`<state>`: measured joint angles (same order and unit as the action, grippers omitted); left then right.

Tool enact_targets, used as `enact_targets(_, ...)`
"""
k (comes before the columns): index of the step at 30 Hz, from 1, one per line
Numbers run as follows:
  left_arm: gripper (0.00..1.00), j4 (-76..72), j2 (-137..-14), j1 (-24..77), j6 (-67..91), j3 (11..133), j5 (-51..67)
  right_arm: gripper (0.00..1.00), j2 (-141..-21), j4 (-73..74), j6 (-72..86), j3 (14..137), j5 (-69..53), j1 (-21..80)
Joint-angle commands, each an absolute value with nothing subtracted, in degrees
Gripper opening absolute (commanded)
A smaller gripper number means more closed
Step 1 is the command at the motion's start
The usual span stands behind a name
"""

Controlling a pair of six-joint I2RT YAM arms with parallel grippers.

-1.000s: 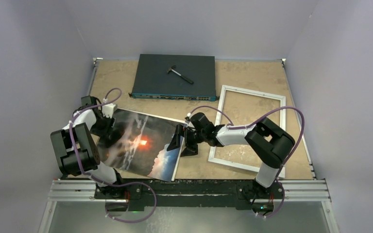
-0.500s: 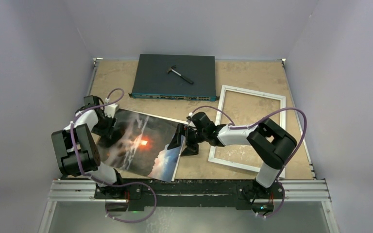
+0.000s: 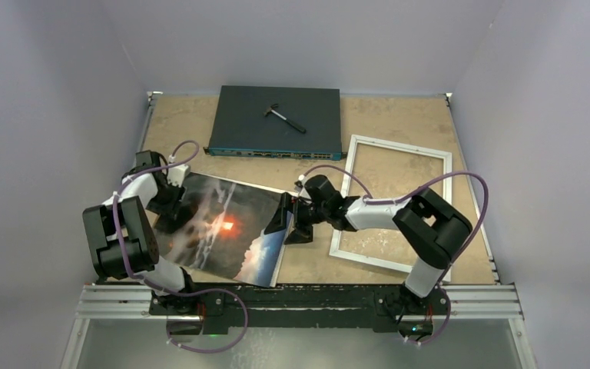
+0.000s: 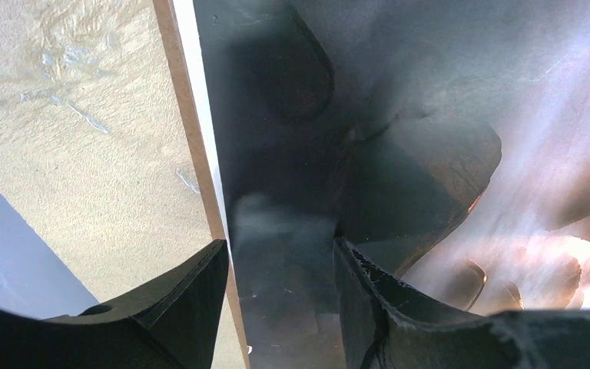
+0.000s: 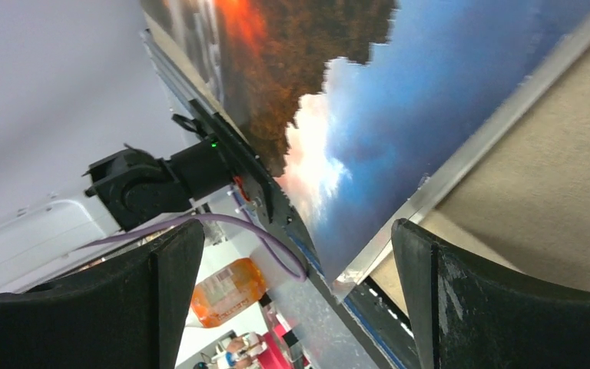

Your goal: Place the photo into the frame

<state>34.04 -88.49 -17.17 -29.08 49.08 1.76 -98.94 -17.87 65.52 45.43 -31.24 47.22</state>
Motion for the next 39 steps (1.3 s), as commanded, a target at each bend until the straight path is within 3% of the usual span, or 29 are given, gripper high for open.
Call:
enact_targets(1,0.49,33.65,-91.01,-14.19,-26.69,46.61,7.09,0.93,-94.20,-29.17,65.08,45.25,-33.57,47.05)
enact_targets(9,0.48,33.66,-91.42,-13.71,-26.75,46.53,6.94,0.93,-92.72,-34.67,65.16,43.86,-34.18,47.06)
enact_targets(17,0.48,33.90,-91.27,-13.73,-26.90,46.39,6.99,0.94,-98.55,-35.80,64.03,43.51,-32.75,47.09)
enact_targets(26,0.46,35.68,-90.35,-13.31,-26.80,47.60,7.54,0.89,-96.62,-35.26,62.78,45.39,-31.85,46.80)
enact_targets(30,0.45,36.45,-89.39,-12.84,-26.46,48.25,8.10,0.82,-92.34,-36.76,62.68,42.19,-31.44,45.28)
enact_targets(34,0.44,36.80,-90.02,-12.83,-26.00,49.13,8.47,0.65,-91.15,-38.75,63.68,39.12,-31.78,43.47)
enact_targets(39,0.42,36.36,-90.81,-12.84,-26.15,49.88,7.58,0.60,-90.24,-39.04,63.70,36.58,-32.10,41.81)
